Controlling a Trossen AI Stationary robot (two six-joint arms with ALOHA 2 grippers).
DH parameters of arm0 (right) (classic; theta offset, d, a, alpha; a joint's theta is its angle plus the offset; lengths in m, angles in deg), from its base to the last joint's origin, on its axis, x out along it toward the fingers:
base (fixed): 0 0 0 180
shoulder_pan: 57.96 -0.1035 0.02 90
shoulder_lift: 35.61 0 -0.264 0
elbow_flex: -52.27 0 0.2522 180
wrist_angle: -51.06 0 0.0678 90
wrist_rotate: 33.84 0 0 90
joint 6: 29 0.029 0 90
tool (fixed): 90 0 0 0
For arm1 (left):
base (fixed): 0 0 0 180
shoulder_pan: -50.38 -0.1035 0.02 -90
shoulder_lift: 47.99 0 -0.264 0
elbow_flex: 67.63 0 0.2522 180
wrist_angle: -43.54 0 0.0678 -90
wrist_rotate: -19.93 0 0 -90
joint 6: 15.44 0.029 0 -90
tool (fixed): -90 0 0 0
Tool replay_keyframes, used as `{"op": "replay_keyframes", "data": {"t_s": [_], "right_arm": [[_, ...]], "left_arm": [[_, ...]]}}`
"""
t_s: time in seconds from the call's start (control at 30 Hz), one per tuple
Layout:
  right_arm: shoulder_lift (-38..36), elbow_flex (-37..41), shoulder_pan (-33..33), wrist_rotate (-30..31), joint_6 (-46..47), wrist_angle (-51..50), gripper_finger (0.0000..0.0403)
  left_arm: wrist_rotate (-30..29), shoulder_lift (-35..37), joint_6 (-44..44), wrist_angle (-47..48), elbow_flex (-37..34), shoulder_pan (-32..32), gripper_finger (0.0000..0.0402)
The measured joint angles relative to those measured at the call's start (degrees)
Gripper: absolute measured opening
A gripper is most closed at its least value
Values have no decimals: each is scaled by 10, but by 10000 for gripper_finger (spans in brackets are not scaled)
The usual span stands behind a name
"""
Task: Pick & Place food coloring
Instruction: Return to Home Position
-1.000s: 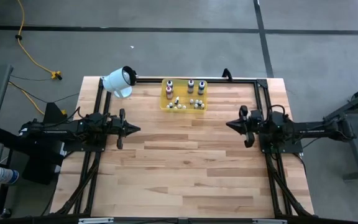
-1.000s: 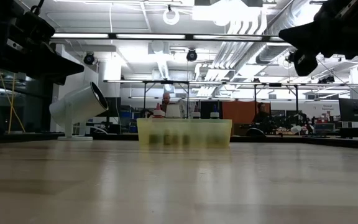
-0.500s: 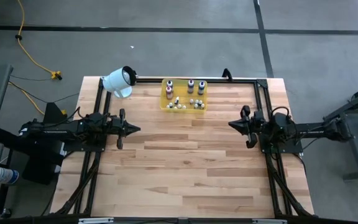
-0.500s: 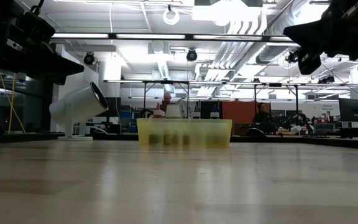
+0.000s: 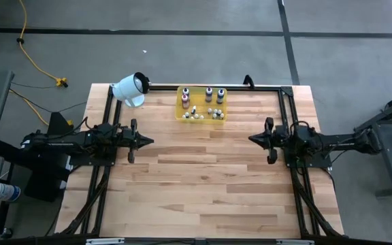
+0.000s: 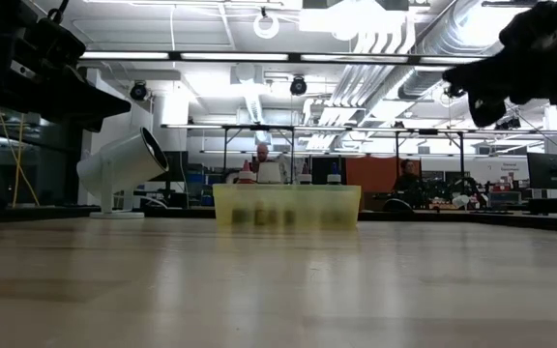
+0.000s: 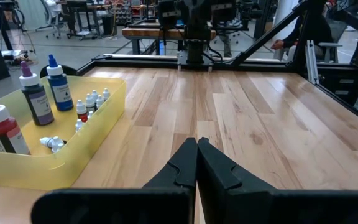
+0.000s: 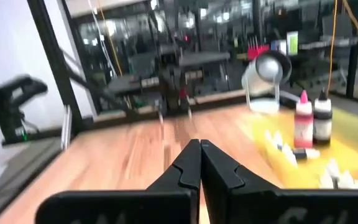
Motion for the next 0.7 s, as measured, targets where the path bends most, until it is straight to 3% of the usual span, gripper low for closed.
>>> {"op": "replay_keyframes", "data": {"t_s": [0.27, 0.7], "right_arm": [[-33, 0, 0, -17, -1, -151, 0], [-6, 0, 0, -34, -10, -165, 0]], "left_arm": [[0, 0, 0, 0, 0, 0, 0], [0, 0, 0, 0, 0, 0, 0]]}}
